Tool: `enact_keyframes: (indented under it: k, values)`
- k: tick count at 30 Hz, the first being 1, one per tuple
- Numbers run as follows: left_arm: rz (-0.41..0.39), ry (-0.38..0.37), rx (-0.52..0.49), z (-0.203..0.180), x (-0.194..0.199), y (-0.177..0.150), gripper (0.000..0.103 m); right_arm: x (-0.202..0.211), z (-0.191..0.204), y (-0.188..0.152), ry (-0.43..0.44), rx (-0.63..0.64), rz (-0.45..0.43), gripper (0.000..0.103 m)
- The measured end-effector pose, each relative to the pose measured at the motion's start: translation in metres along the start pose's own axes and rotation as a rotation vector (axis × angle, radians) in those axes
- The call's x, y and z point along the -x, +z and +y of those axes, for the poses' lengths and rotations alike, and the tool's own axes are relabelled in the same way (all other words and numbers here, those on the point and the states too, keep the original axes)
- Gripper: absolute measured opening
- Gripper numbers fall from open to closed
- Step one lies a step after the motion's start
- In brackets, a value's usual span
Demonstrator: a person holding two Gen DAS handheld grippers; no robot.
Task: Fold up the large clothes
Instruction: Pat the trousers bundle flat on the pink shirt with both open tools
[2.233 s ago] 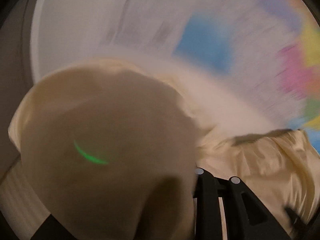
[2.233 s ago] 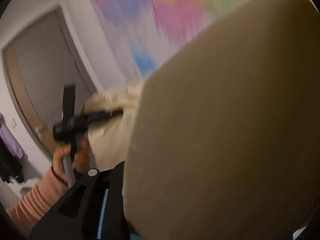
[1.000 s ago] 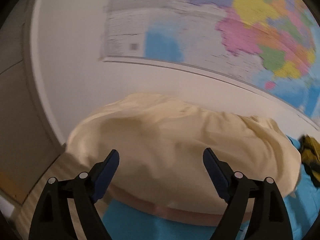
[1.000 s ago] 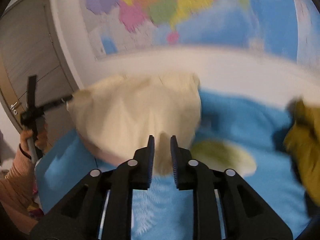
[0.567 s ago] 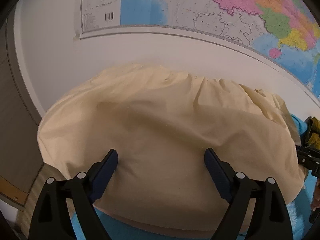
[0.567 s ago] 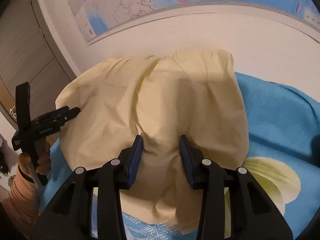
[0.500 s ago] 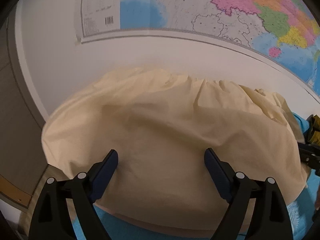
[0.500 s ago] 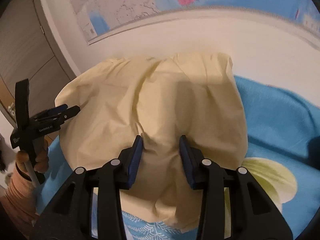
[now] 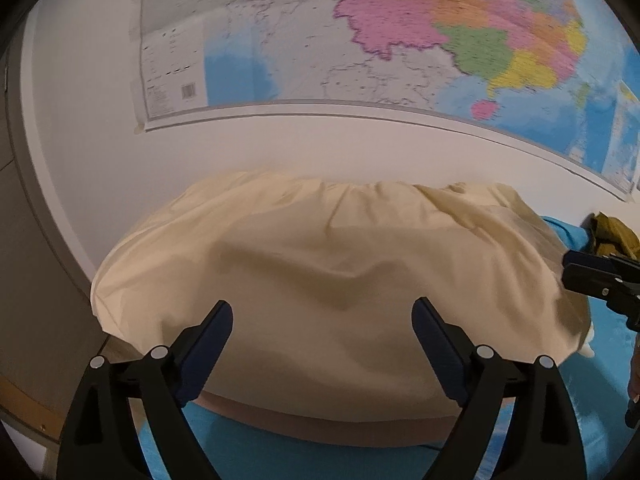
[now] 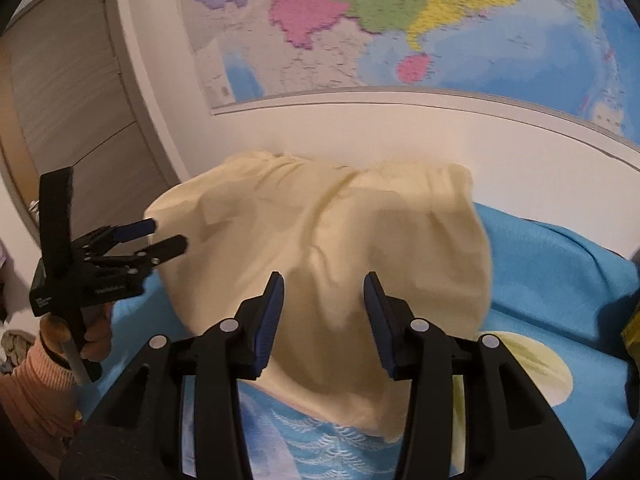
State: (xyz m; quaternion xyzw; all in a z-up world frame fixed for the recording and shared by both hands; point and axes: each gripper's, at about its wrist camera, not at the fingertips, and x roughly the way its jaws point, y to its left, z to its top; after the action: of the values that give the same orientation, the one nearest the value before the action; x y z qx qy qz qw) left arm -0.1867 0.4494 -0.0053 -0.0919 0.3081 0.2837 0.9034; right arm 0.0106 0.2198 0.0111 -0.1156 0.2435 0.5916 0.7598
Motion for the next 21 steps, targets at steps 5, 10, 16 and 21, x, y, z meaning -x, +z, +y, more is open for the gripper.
enact_keyframes:
  k: [5, 10, 16, 21]
  values:
    - [0.031, -0.011, -0.003, -0.009, -0.006, -0.005, 0.088, -0.022, 0.012, -0.008, 0.020, 0.055, 0.096, 0.045]
    - [0.049, 0.022, -0.012, -0.013, -0.012, -0.008, 0.088, -0.037, 0.010, -0.014, 0.049, 0.033, 0.142, 0.052]
    - [0.042, 0.000, 0.027, -0.010, 0.002, -0.009, 0.088, -0.008, 0.011, -0.012, 0.062, 0.026, 0.063, 0.052]
    - [0.029, -0.013, -0.001, -0.018, 0.011, -0.014, 0.088, -0.007, -0.001, -0.020, 0.048, -0.007, 0.076, 0.050]
